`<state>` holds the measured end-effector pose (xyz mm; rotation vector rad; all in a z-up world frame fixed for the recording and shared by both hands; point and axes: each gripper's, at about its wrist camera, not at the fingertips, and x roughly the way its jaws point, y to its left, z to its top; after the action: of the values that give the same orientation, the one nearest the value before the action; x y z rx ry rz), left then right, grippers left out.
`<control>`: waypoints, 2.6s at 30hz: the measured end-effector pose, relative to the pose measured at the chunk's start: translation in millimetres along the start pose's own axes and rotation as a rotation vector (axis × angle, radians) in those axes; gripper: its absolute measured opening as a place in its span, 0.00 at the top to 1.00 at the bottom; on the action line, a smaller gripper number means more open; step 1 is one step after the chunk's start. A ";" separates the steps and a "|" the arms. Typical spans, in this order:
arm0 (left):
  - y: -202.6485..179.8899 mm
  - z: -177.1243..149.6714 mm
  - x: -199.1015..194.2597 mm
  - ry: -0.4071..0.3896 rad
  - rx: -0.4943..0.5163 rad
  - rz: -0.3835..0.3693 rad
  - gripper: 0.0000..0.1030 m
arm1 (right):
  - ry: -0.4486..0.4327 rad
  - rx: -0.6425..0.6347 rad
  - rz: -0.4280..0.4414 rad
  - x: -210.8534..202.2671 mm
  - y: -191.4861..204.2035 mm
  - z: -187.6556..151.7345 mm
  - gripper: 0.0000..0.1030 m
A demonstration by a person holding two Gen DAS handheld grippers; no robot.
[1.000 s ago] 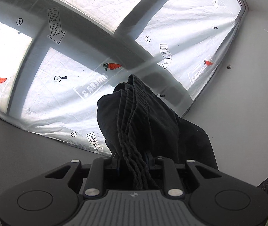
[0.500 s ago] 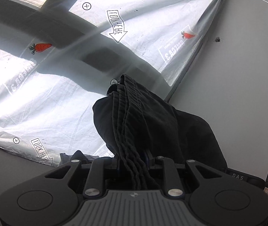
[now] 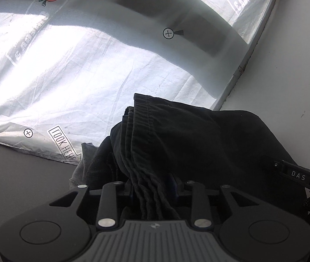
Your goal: Fold clothes
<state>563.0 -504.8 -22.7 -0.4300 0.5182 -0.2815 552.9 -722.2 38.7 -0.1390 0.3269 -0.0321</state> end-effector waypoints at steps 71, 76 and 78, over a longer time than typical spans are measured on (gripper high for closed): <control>139.8 -54.1 -477.2 -0.127 0.242 0.330 0.00 | 0.218 0.155 0.269 -328.1 276.3 -74.2 0.00; 190.8 -60.8 -538.7 -0.106 0.238 0.336 0.00 | 0.206 0.156 0.290 -378.2 344.0 -80.5 0.00; 208.3 -64.4 -560.8 -0.095 0.247 0.346 0.00 | 0.208 0.147 0.296 -399.4 370.5 -84.9 0.00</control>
<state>92.6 -139.6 63.5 -0.1088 0.4491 0.0096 150.8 -345.0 33.6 0.0602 0.5488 0.2233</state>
